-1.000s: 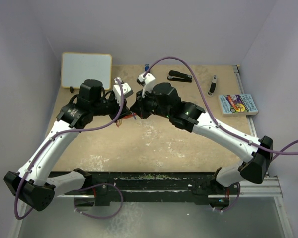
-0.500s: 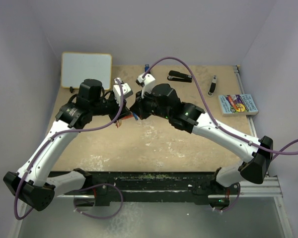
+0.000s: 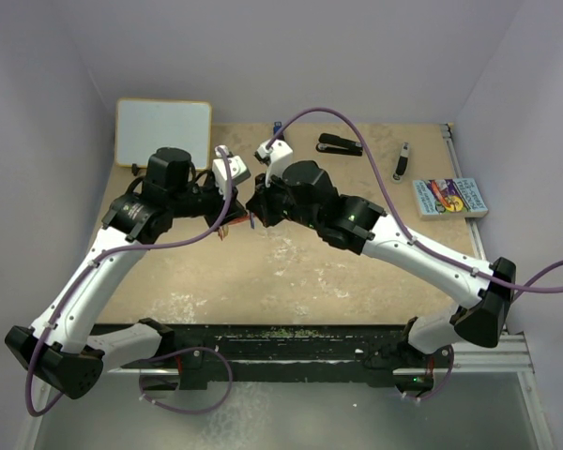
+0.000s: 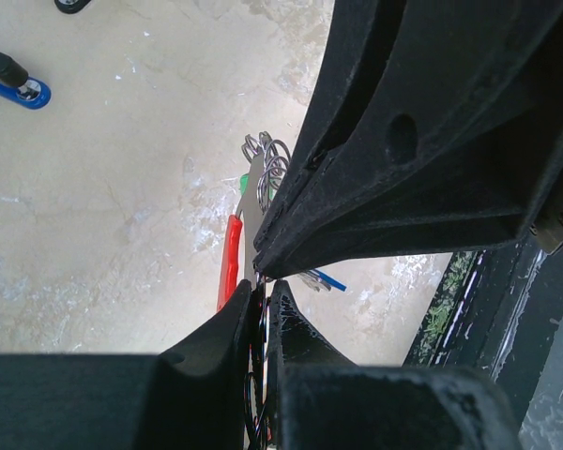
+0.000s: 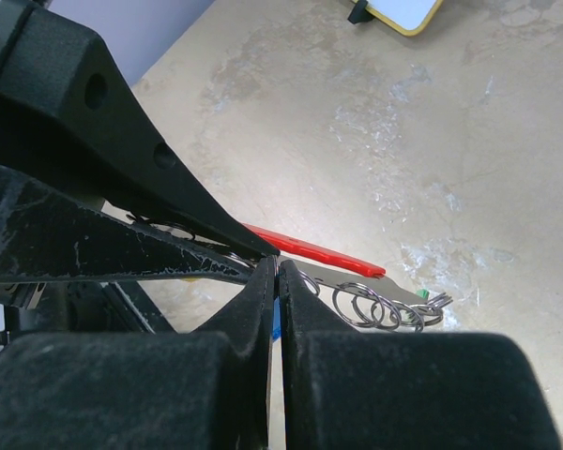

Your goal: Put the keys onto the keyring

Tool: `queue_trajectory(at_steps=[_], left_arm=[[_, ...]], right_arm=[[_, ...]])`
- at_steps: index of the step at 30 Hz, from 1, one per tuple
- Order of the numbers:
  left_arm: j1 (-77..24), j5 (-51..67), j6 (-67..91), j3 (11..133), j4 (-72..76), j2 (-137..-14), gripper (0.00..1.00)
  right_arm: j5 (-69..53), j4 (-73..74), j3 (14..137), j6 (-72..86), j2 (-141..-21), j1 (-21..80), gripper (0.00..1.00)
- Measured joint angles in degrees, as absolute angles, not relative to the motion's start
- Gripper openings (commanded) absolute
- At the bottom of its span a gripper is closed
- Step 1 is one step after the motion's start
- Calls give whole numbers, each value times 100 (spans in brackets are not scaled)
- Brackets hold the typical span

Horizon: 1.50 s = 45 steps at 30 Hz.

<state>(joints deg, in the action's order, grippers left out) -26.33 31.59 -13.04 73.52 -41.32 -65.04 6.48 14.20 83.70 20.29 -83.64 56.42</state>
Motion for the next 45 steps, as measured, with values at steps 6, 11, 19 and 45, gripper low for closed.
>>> queue_trajectory(at_steps=[6,11,19,45], left_arm=[[-2633,3155,-1306,7393,-4130,-6504,4],[-2630,3129,-1308,7395,-4125,-6504,4],[-2630,3076,-1313,7404,-4145,-6504,4],[-2633,3072,-1413,7404,-4125,-6438,4]], right_arm=[[843,1505,8431,2021,-8364,5704,0],[943,1647,8431,2025,-8366,5712,0],[998,1695,8431,2058,-8394,5719,0],[930,1704,8602,2259,-8409,5725,0]])
